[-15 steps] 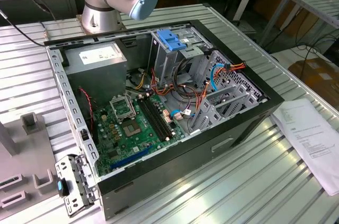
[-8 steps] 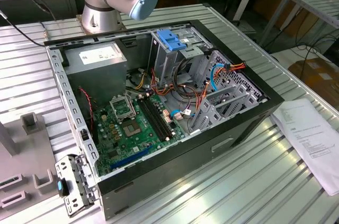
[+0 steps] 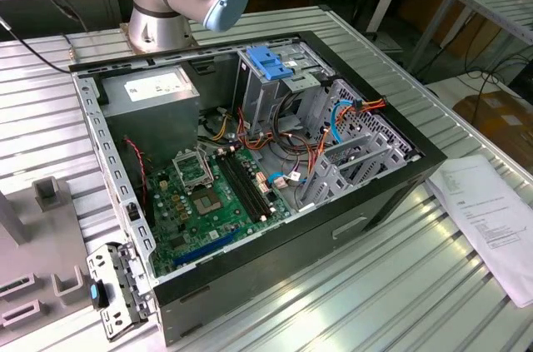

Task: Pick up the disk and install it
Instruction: 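Pick up the disk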

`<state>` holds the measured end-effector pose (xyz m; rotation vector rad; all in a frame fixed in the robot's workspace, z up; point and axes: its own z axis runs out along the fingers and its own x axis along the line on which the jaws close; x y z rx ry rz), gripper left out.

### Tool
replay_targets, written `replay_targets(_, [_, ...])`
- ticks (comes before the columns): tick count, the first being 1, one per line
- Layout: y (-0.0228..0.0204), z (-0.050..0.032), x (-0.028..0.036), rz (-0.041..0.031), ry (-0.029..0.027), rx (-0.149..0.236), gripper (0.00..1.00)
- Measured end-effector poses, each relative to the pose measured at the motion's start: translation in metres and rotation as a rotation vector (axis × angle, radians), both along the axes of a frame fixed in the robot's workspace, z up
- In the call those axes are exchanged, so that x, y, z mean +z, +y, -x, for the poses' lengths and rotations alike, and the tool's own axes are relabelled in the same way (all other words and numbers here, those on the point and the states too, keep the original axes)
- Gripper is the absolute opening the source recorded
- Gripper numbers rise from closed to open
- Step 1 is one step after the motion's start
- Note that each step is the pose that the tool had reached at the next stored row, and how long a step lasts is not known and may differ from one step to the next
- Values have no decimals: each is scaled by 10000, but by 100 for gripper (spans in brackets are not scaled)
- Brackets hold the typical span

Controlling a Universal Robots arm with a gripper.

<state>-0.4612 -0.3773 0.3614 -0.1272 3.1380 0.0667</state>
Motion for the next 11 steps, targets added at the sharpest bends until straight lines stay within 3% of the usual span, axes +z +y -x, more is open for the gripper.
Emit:
replay_targets(1, [0, 0, -3, 8, 0, 709, 11])
replay_targets(2, [0, 0, -5, 9, -1, 1074, 11])
replay_targets(5, [0, 0, -11, 10, -1, 2043, 11])
replay_targets(8, [0, 0, -13, 10, -1, 2729, 11])
replay_targets(11, [0, 0, -16, 15, -2, 3972, 11])
